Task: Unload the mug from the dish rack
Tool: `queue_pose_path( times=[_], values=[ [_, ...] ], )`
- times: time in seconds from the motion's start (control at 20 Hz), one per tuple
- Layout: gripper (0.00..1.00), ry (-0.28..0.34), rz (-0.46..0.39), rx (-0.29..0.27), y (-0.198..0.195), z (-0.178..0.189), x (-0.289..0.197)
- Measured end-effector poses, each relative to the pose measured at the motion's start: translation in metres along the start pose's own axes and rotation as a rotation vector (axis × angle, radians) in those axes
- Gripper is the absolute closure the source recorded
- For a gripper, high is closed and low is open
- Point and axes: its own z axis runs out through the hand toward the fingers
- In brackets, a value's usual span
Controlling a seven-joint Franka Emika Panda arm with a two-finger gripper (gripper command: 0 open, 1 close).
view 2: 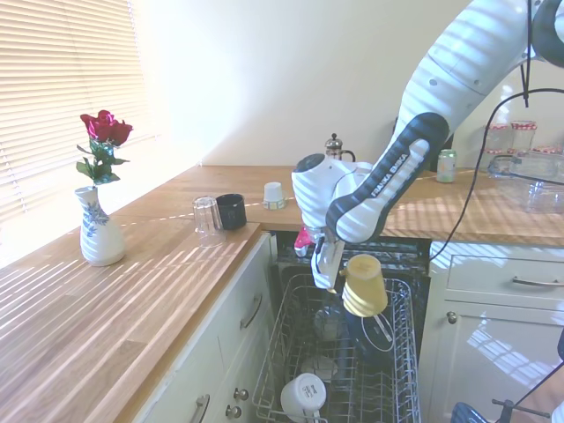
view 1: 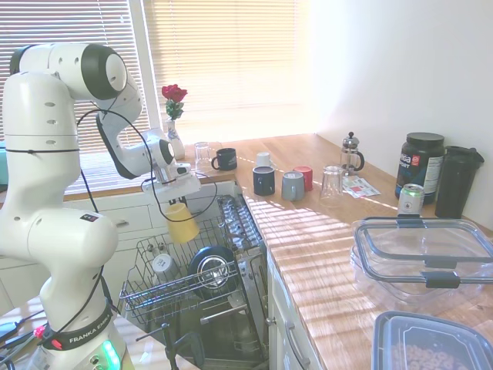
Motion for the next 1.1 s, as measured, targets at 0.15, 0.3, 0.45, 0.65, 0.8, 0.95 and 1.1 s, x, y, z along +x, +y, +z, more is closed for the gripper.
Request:
queue_pose_path(
  times=[0.15, 0.3, 0.45, 0.65, 0.8, 0.95, 1.1],
  values=[
    [1.00, 0.008, 0.032, -0.011, 0.050, -0.037, 0.020],
    [1.00, 0.014, 0.062, -0.010, 0.098, -0.060, 0.045],
    [1.00, 0.003, 0.090, 0.003, 0.140, -0.061, 0.072],
    [1.00, -0.013, 0.116, 0.036, 0.189, -0.052, 0.114],
    [1.00, -0.031, 0.121, 0.050, 0.210, -0.037, 0.138],
    [1.00, -0.048, 0.123, 0.062, 0.224, -0.019, 0.155],
    [1.00, -0.058, 0.124, 0.074, 0.240, -0.007, 0.169]
  ],
)
